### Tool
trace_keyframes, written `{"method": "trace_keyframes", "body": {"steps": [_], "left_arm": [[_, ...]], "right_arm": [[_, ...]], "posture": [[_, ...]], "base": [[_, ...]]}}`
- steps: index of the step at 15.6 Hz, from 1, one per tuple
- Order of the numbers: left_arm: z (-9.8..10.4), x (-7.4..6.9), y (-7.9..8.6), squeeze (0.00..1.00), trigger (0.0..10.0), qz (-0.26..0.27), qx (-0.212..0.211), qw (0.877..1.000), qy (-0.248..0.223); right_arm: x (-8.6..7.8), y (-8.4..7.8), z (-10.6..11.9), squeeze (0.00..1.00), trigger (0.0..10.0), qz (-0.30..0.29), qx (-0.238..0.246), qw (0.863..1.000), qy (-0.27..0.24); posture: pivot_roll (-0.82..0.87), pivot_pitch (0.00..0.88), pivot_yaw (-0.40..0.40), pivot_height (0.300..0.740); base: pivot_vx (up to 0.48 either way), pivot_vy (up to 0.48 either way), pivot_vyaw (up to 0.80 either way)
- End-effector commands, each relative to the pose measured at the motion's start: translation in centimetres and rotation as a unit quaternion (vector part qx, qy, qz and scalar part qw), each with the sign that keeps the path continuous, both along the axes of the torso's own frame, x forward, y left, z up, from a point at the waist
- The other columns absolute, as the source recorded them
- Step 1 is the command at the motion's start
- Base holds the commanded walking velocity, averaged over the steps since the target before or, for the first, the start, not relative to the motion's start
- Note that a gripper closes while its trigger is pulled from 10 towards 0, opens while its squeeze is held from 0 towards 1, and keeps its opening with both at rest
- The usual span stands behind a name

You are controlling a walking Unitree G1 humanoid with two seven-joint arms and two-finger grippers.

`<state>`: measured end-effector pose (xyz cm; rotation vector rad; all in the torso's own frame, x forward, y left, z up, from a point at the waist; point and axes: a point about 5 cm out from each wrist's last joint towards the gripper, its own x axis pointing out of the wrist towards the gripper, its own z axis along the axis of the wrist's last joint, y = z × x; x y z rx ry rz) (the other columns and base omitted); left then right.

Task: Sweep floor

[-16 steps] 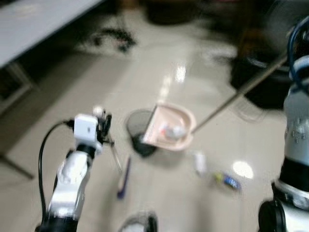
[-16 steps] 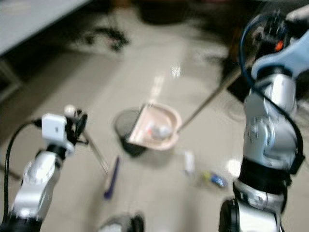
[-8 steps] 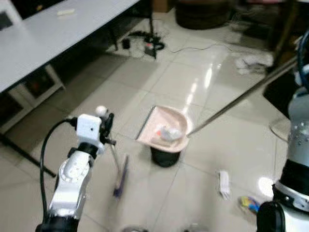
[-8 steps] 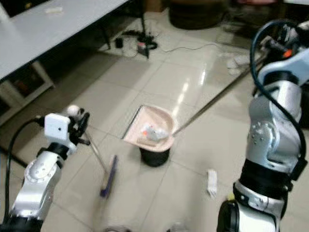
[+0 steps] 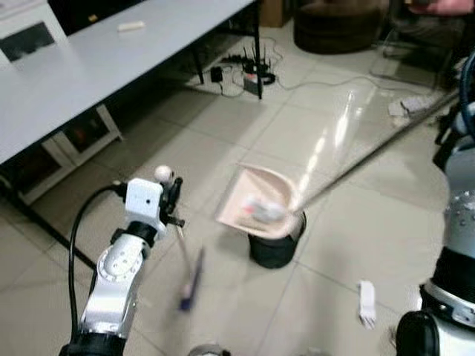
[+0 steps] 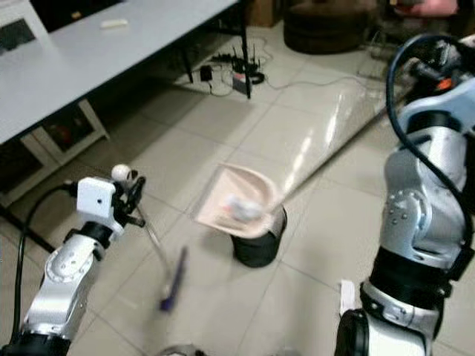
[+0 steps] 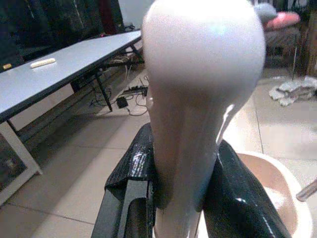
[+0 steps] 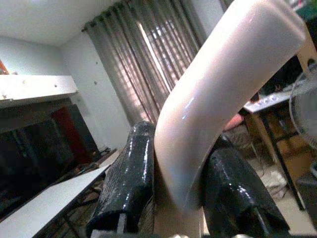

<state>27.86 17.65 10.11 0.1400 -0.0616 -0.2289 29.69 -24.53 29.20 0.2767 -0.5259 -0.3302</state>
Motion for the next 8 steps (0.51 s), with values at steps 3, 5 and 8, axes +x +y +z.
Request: {"method": "trace_keyframes", "body": {"steps": [3,5,8], "left_arm": [[0.74,0.07,0.66,0.0,10.0,0.009,0.01,1.0,-0.017],[0.74,-0.03,0.47,0.0,10.0,0.008,0.009,1.0,-0.016],[0.75,-0.17,0.38,0.0,10.0,0.005,0.013,1.0,-0.014]], "right_arm": [[-0.3,1.07,1.17,0.0,10.0,0.022,-0.005,0.999,-0.028],[-0.32,1.04,1.23,0.0,10.0,0.02,-0.012,0.999,-0.029],[-0.27,0.99,1.31,0.0,10.0,0.007,-0.052,0.998,-0.045]], "posture": [[-0.04,0.049,0.091,0.74],[-0.04,0.052,0.09,0.74],[-0.03,0.063,0.093,0.74]], "base": [[0.0,0.0,0.0],[0.0,0.0,0.0],[0.0,0.0,0.0]]}}
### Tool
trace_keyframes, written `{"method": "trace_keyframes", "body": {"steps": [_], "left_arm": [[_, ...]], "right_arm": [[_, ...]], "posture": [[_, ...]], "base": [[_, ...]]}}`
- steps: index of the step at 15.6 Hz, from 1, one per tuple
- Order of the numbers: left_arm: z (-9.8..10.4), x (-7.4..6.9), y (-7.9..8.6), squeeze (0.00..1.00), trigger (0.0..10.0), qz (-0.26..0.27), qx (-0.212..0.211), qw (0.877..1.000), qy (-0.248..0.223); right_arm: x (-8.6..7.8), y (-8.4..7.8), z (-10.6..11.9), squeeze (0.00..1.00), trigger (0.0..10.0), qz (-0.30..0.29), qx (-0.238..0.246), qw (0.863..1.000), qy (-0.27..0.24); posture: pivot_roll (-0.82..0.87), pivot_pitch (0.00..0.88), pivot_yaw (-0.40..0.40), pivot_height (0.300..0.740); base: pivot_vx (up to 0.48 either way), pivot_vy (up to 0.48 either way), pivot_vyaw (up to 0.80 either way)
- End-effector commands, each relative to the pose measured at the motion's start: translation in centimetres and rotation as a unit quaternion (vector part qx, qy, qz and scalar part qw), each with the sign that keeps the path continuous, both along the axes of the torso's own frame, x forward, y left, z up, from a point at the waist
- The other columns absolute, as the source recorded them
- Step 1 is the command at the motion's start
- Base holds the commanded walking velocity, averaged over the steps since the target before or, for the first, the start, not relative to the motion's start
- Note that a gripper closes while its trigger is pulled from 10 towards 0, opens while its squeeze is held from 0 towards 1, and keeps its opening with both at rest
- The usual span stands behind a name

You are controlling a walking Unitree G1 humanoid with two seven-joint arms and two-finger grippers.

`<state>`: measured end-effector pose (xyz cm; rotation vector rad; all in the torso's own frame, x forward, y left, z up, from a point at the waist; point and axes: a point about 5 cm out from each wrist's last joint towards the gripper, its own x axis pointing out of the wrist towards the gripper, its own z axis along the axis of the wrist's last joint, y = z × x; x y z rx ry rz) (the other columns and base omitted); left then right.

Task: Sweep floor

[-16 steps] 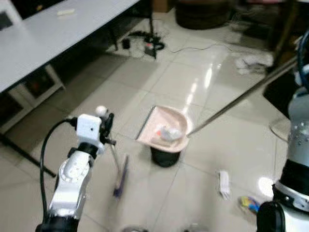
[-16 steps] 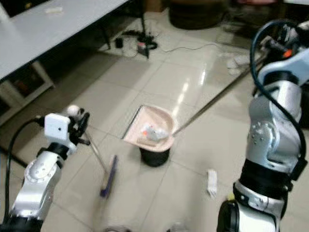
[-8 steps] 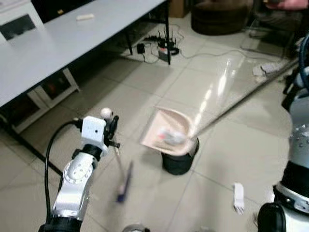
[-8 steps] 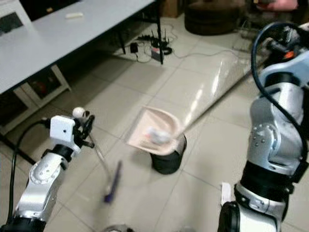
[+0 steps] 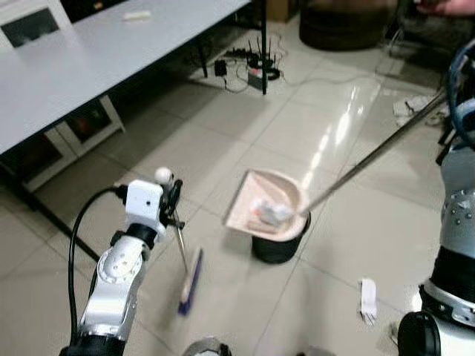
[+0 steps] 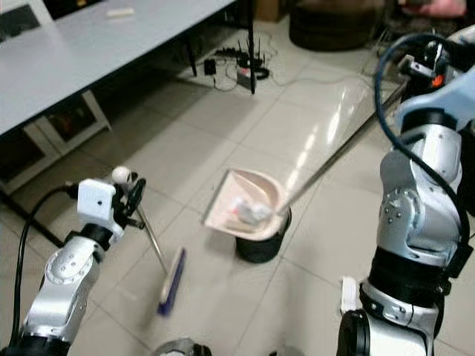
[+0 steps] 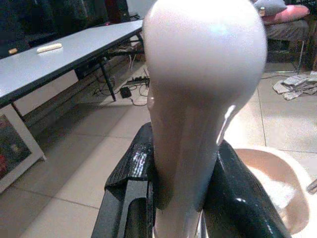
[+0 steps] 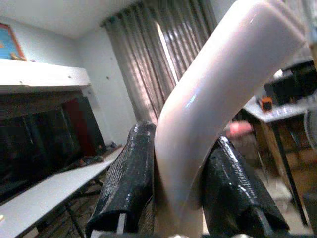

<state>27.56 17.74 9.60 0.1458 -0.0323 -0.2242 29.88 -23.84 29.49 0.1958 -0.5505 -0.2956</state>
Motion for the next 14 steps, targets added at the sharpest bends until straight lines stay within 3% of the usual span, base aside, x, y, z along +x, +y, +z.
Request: {"method": "trace_keyframes", "body": {"steps": [1,5,9,14], "left_arm": [[1.3,0.1,0.3,0.0,10.0,0.001,0.009,1.0,-0.028],[1.4,0.2,0.2,0.0,10.0,-0.001,0.011,1.0,-0.029],[1.2,0.1,0.0,0.0,10.0,-0.002,0.012,1.0,-0.027],[1.2,0.1,-0.2,0.0,10.0,0.0,0.012,0.999,-0.03]], "right_arm": [[-0.4,0.4,1.0,0.0,10.0,0.005,-0.014,0.999,-0.04],[0.2,2.1,0.7,0.0,10.0,0.027,-0.11,0.992,-0.051],[0.9,5.2,0.6,0.0,10.0,0.068,-0.214,0.971,-0.075],[2.0,8.0,-0.3,0.0,10.0,0.091,-0.282,0.949,-0.111]], "posture": [[-0.03,0.064,0.093,0.74],[-0.04,0.067,0.093,0.74],[-0.04,0.072,0.083,0.74],[-0.03,0.071,0.073,0.74]], "base": [[0.0,0.0,0.0],[0.0,0.0,0.0],[0.0,0.0,0.0],[0.0,0.0,0.0]]}}
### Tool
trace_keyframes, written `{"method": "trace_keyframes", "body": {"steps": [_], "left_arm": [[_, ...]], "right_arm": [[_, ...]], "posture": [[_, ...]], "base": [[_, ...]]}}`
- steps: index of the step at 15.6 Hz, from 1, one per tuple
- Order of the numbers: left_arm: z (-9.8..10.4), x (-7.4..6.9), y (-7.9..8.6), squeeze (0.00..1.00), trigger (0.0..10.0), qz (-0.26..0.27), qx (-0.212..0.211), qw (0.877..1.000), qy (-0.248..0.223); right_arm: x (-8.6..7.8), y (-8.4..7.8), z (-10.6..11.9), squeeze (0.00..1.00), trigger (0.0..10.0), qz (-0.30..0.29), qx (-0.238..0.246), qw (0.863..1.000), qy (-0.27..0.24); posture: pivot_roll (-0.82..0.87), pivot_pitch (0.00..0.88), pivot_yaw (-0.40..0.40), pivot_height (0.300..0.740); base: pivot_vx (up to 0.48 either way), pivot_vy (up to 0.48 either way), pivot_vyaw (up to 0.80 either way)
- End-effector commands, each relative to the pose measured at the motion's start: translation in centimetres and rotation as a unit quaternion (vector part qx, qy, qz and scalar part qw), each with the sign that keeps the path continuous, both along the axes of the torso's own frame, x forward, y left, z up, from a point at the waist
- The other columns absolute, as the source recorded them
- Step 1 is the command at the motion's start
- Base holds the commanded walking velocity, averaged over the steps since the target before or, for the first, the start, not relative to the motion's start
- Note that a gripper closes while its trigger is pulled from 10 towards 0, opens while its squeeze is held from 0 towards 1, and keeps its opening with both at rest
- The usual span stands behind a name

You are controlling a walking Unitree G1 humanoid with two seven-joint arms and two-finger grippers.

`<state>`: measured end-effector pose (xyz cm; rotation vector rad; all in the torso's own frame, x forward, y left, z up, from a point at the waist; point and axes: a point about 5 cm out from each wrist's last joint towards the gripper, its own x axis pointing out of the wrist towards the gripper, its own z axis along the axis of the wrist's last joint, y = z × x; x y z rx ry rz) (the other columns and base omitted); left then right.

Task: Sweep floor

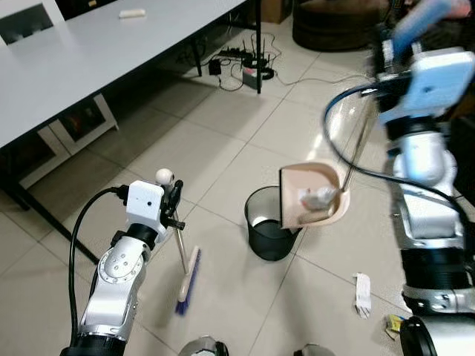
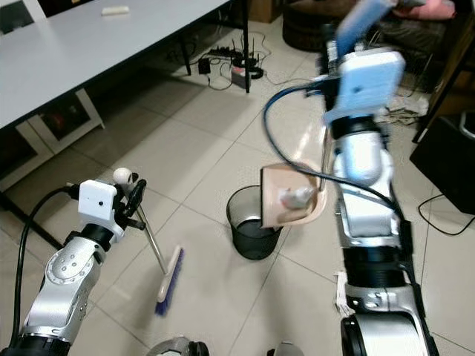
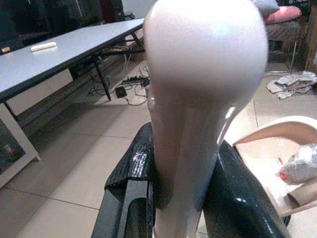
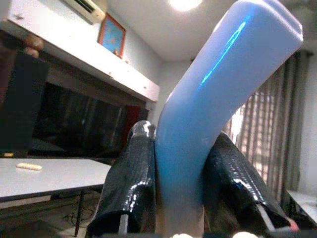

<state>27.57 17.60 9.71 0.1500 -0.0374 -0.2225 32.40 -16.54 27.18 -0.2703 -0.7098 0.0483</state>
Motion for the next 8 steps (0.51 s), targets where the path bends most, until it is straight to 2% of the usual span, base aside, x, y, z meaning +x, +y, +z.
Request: {"method": "trace_keyframes", "body": {"steps": [1,8], "left_arm": [[1.2,0.1,-0.1,0.0,10.0,0.001,0.01,1.0,-0.028],[1.3,0.1,-0.1,0.0,10.0,0.005,0.01,0.999,-0.032]], "right_arm": [[-0.3,1.7,1.7,0.0,10.0,0.025,-0.023,0.998,-0.057],[-1.2,6.0,-0.3,0.0,10.0,0.084,-0.104,0.987,-0.089]], "posture": [[-0.03,0.071,0.069,0.74],[-0.03,0.068,0.064,0.74]], "base": [[0.0,0.0,0.0],[0.0,0.0,0.0]]}}
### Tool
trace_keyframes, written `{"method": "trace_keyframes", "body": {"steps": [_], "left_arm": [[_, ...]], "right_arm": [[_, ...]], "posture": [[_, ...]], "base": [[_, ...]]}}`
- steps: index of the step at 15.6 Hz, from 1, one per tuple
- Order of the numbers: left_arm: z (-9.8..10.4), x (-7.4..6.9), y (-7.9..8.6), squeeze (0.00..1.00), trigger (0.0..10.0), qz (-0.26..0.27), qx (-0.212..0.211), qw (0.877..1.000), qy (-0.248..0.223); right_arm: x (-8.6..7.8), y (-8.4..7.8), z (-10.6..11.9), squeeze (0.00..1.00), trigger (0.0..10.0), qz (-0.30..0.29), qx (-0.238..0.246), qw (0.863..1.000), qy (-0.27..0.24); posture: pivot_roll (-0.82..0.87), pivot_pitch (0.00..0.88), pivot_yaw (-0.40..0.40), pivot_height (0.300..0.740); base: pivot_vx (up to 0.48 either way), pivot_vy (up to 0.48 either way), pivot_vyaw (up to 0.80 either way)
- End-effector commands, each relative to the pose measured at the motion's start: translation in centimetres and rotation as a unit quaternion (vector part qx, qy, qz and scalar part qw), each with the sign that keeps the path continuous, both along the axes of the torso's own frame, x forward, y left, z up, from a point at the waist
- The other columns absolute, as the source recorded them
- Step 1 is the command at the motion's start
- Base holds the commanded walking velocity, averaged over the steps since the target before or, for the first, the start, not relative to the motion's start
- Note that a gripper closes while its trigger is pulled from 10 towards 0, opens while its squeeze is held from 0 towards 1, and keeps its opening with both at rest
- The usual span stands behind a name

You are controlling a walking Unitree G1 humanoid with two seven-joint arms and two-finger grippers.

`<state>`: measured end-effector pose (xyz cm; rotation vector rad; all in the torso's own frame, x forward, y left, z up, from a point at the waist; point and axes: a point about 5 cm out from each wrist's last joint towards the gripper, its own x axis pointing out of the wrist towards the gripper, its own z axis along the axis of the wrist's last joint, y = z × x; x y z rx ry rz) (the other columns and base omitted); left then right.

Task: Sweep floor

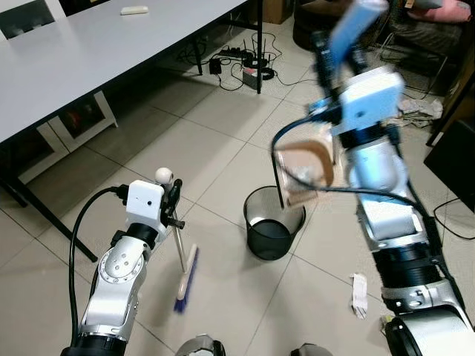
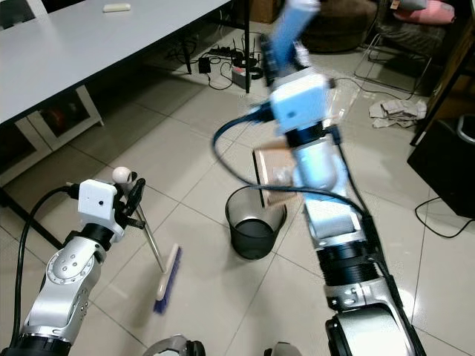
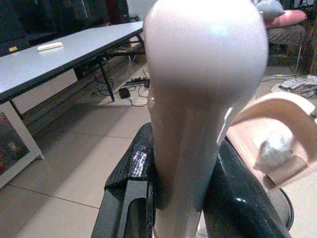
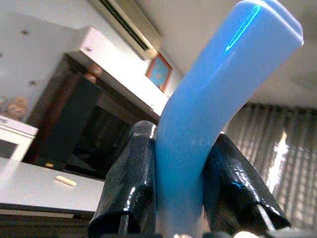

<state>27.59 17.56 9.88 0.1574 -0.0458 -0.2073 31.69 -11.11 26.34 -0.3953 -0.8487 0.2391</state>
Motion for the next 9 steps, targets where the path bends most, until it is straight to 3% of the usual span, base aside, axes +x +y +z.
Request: {"method": "trace_keyframes", "body": {"steps": [1,2,9], "left_arm": [[1.1,0.1,-0.1,0.0,10.0,-0.002,0.007,1.0,-0.027],[1.1,0.1,-0.1,0.0,10.0,-0.002,0.008,1.0,-0.028],[1.2,0.3,-0.3,0.0,10.0,-0.006,0.01,0.999,-0.03]], "right_arm": [[-0.5,0.7,0.4,0.0,10.0,0.014,-0.02,0.999,-0.028],[-0.7,1.2,0.0,0.0,10.0,0.02,-0.043,0.998,-0.034],[-1.2,2.7,-1.2,0.0,10.0,0.053,-0.081,0.995,-0.034]], "posture": [[-0.03,0.068,0.064,0.74],[-0.03,0.068,0.065,0.74],[-0.03,0.063,0.065,0.74]], "base": [[0.0,0.0,0.0],[0.0,0.0,0.0],[0.0,0.0,0.0]]}}
